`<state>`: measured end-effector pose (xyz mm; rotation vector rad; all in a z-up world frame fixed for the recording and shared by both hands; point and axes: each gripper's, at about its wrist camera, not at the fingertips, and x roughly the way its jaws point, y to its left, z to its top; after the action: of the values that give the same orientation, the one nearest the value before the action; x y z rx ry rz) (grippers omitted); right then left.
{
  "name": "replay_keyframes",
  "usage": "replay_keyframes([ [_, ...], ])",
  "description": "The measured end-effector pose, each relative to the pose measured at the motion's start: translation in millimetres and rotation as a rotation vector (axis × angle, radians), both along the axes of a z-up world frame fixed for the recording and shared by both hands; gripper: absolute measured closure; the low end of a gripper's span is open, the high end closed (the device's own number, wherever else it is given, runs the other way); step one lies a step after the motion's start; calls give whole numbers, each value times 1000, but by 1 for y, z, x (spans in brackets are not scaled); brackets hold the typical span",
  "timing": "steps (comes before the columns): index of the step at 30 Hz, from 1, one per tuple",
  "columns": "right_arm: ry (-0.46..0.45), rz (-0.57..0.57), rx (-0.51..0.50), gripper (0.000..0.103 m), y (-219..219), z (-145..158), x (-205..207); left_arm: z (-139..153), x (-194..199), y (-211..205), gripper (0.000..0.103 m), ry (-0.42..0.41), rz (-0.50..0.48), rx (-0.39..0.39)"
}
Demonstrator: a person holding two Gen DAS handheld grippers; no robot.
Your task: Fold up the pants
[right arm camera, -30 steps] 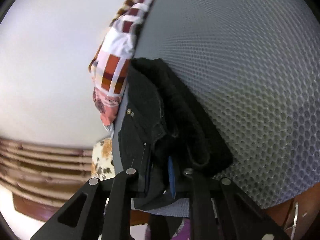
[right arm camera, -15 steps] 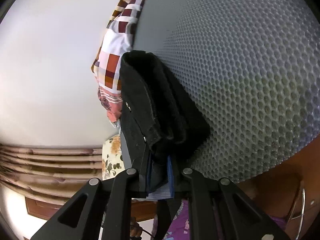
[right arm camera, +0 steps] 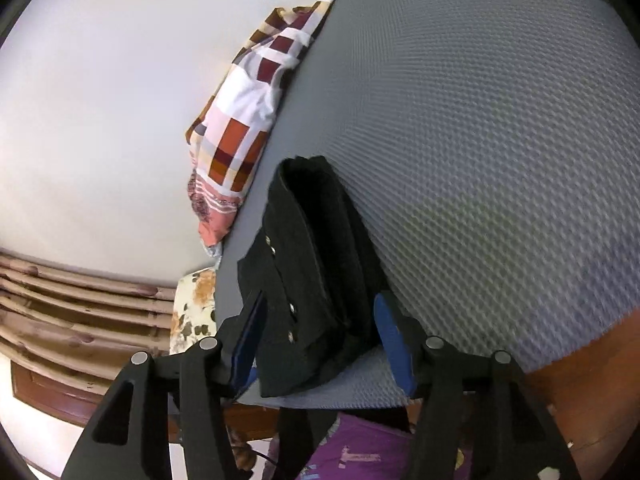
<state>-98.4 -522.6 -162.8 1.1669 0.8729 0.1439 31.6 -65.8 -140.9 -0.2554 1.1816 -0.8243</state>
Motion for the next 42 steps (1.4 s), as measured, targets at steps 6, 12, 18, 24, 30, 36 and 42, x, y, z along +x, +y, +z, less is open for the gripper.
replay_keyframes([
  [6,10,106,-93,43,6,-3,60,0,-1,1,17,-8,1,10],
  [12,34,234,-183,86,28,-10,105,-6,10,-3,17,12,14,25],
  [18,-151,252,-196,91,46,43,111,-9,24,-4,17,14,36,37],
  [24,-25,156,-147,92,14,-22,109,-12,33,-5,17,26,54,31],
  [30,-26,85,48,70,-8,-43,92,-16,40,-15,17,45,44,43],
  [36,-3,162,-88,26,-10,-16,84,-16,48,-16,17,74,43,-21],
  [42,-4,280,-99,31,10,-27,99,-26,59,-26,17,129,-24,-94],
])
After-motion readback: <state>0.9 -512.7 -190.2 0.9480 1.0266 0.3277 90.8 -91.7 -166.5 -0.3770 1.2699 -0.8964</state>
